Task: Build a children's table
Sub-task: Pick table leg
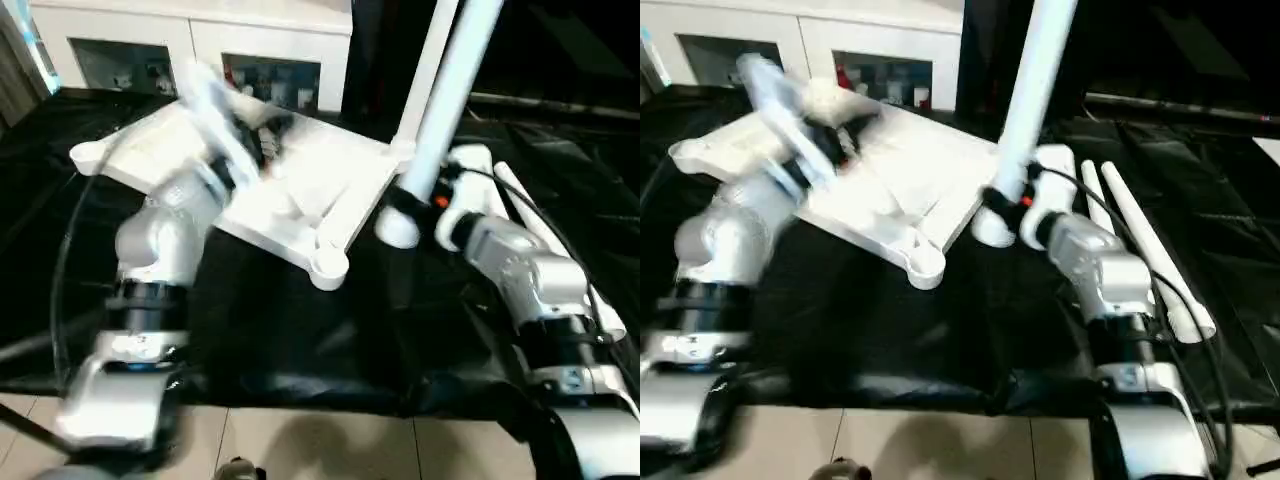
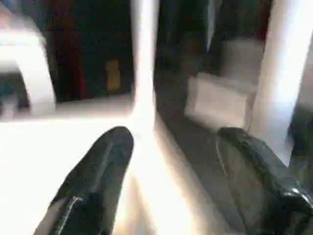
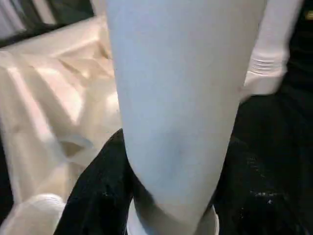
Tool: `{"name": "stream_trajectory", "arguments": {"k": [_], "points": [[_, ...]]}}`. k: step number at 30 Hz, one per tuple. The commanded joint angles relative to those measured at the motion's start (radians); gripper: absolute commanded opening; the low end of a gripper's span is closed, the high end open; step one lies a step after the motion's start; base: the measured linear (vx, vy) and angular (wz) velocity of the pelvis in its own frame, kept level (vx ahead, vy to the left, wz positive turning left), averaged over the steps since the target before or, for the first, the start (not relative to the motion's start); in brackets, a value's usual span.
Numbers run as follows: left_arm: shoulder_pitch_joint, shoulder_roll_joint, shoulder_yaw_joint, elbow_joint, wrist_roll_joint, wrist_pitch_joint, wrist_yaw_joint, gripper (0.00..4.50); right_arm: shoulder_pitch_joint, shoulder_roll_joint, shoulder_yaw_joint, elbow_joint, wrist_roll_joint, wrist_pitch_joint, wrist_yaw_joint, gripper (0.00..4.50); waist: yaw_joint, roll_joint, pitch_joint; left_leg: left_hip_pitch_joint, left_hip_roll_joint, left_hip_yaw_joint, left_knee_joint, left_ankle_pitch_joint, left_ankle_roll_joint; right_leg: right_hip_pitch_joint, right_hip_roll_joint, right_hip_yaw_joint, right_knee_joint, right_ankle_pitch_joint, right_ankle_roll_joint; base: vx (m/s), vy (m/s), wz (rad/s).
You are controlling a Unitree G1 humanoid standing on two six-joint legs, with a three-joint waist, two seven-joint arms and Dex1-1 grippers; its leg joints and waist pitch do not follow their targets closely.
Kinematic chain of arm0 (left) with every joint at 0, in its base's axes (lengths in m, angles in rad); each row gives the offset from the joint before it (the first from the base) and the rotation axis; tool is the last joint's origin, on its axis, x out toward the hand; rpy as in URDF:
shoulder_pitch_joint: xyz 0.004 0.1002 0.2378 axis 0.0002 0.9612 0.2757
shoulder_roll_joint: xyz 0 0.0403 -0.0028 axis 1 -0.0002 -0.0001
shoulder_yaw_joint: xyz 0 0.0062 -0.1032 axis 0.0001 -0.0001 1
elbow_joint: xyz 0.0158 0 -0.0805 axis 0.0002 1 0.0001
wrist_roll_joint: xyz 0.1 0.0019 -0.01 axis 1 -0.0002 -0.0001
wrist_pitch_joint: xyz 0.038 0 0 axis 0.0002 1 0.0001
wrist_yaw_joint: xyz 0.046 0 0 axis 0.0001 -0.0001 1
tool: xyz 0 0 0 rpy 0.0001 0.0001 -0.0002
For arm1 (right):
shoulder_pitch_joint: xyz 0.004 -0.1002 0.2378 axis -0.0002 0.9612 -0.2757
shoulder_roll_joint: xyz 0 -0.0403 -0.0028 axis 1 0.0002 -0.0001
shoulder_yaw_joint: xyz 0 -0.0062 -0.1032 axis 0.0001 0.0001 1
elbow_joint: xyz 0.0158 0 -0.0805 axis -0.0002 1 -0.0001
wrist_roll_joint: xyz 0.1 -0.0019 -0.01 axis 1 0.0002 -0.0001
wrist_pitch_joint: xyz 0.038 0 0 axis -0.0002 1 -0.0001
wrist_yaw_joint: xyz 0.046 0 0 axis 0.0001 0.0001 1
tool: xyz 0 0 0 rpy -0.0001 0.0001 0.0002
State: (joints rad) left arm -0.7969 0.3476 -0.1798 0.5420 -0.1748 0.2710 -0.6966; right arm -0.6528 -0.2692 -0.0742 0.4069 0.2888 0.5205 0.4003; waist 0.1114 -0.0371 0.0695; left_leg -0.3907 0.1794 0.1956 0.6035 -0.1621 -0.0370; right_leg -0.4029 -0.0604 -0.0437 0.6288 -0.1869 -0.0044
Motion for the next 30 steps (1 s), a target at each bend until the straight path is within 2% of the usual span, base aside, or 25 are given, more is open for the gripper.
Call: {"name": "stream_trajectory", "arguments": {"k": [1,2,3,4,5,7,9,10,12,16,17,19,24,27,28,30], "points": [[-0.017,0.019,-0.104,0.106,0.123,-0.077,-0.076,3.6,0.019,-0.016,-0.012,-0.027,-0.012,-0.012,-0.009,1.89,-0.005,0.009,-0.088,0.032,0.042,-0.025,-0.067,-0.126,-0.051,0.047,-0.076,0.046,-0.073,-0.136,-0.107,0.0,0.0,0.0],[-0.019,0.022,-0.108,0.116,0.128,-0.085,-0.081,3.67,0.02,-0.016,-0.012,-0.028,-0.012,-0.012,-0.01,1.89,-0.005,0.009,-0.089,0.032,0.044,-0.024,-0.065,-0.123,-0.056,0.049,-0.078,0.046,-0.067,-0.109,-0.124,0.0,0.0,0.0],[-0.039,0.037,-0.137,0.183,0.17,-0.131,-0.102,3.67,0.03,-0.017,-0.012,-0.041,-0.011,-0.01,-0.013,1.89,-0.006,0.013,-0.092,0.031,0.044,-0.025,-0.064,-0.112,-0.053,0.05,-0.078,0.044,-0.063,-0.058,-0.155,0.0,0.0,0.0],[-0.062,0.06,-0.178,0.25,0.23,-0.175,-0.122,3.75,0.043,-0.02,-0.011,-0.059,-0.011,-0.006,-0.016,1.89,-0.008,0.012,-0.091,0.03,0.042,-0.024,-0.063,-0.116,-0.046,0.053,-0.077,0.045,-0.062,-0.035,-0.167,0.0,0.0,0.0],[-0.062,0.06,-0.178,0.25,0.23,-0.175,-0.122,3.92,0.043,-0.02,-0.011,-0.059,-0.011,-0.006,-0.016,1.89,-0.009,0.011,-0.091,0.031,0.042,-0.024,-0.064,-0.121,-0.044,0.053,-0.077,0.045,-0.063,-0.034,-0.171,0.0,0.0,0.0],[-0.088,0.083,-0.228,0.327,0.306,-0.237,-0.14,4.01,0.064,-0.027,-0.006,-0.086,-0.013,0.008,-0.016,1.89,-0.013,0.013,-0.088,0.032,0.044,-0.024,-0.066,-0.144,-0.044,0.053,-0.079,0.044,-0.065,-0.046,-0.189,0.0,0.0,0.0],[-0.105,0.086,-0.25,0.37,0.329,-0.266,-0.135,4.15,0.079,-0.03,-0.005,-0.105,-0.015,0.02,-0.016,1.89,-0.018,0.012,-0.086,0.033,0.045,-0.025,-0.067,-0.17,-0.049,0.054,-0.081,0.045,-0.066,-0.079,-0.193,0.0,0.0,0.0],[-0.134,0.085,-0.281,0.435,0.365,-0.308,-0.109,4.15,0.104,-0.036,-0.007,-0.137,-0.015,0.04,-0.016,1.89,-0.02,0.013,-0.084,0.035,0.044,-0.023,-0.066,-0.184,-0.046,0.052,-0.079,0.046,-0.074,-0.104,-0.191,0.0,0.0,0.0],[-0.147,0.077,-0.283,0.47,0.371,-0.324,-0.097,4.18,0.122,-0.042,-0.008,-0.165,-0.013,0.056,-0.017,1.89,-0.021,0.014,-0.085,0.037,0.046,-0.024,-0.067,-0.198,-0.05,0.053,-0.082,0.046,-0.073,-0.122,-0.198,0.0,0.0,0.0],[-0.175,0.063,-0.272,0.544,0.38,-0.35,-0.111,4.2,0.145,-0.052,-0.008,-0.21,-0.008,0.085,-0.019,1.89,-0.024,0.013,-0.087,0.035,0.044,-0.024,-0.063,-0.185,-0.039,0.054,-0.083,0.046,-0.072,-0.094,-0.223,0.0,0.0,0.0],[-0.179,0.061,-0.267,0.554,0.38,-0.355,-0.115,4.2,0.147,-0.053,-0.008,-0.215,-0.007,0.088,-0.02,1.89,-0.023,0.021,-0.088,0.036,0.045,-0.025,-0.063,-0.187,-0.041,0.054,-0.084,0.046,-0.07,-0.094,-0.227,0.0,0.0,0.0],[-0.206,0.057,-0.26,0.598,0.394,-0.378,-0.14,4.2,0.16,-0.066,-0.007,-0.232,-0.009,0.098,-0.018,1.89,-0.023,0.016,-0.086,0.035,0.044,-0.024,-0.063,-0.185,-0.035,0.056,-0.081,0.046,-0.073,-0.084,-0.23,0.0,0.0,0.0],[-0.218,0.031,-0.267,0.651,0.407,-0.419,-0.139,4.2,0.166,-0.061,-0.01,-0.247,-0.011,0.109,-0.022,1.89,-0.023,0.015,-0.085,0.033,0.043,-0.023,-0.061,-0.184,-0.024,0.058,-0.084,0.046,-0.073,-0.086,-0.243,0.0,0.0,0.0],[-0.222,-0.002,-0.241,0.678,0.374,-0.411,-0.196,4.2,0.161,-0.062,-0.003,-0.242,-0.016,0.105,-0.015,1.89,-0.021,0.012,-0.087,0.034,0.045,-0.023,-0.06,-0.178,-0.017,0.058,-0.086,0.046,-0.074,-0.089,-0.25,0.0,0.0,0.0],[-0.225,-0.007,-0.239,0.688,0.374,-0.411,-0.218,3.92,0.16,-0.062,-0.001,-0.241,-0.018,0.104,-0.014,1.89,-0.02,0.012,-0.087,0.034,0.046,-0.023,-0.061,-0.178,-0.015,0.058,-0.087,0.045,-0.073,-0.09,-0.252,0.0,0.0,0.0],[-0.226,-0.007,-0.253,0.7,0.387,-0.403,-0.298,3.85,0.152,-0.067,0.006,-0.23,-0.02,0.097,-0.006,1.89,-0.019,0.012,-0.086,0.035,0.046,-0.024,-0.061,-0.18,-0.015,0.057,-0.088,0.045,-0.073,-0.092,-0.253,0.0,0.0,0.0]]}}
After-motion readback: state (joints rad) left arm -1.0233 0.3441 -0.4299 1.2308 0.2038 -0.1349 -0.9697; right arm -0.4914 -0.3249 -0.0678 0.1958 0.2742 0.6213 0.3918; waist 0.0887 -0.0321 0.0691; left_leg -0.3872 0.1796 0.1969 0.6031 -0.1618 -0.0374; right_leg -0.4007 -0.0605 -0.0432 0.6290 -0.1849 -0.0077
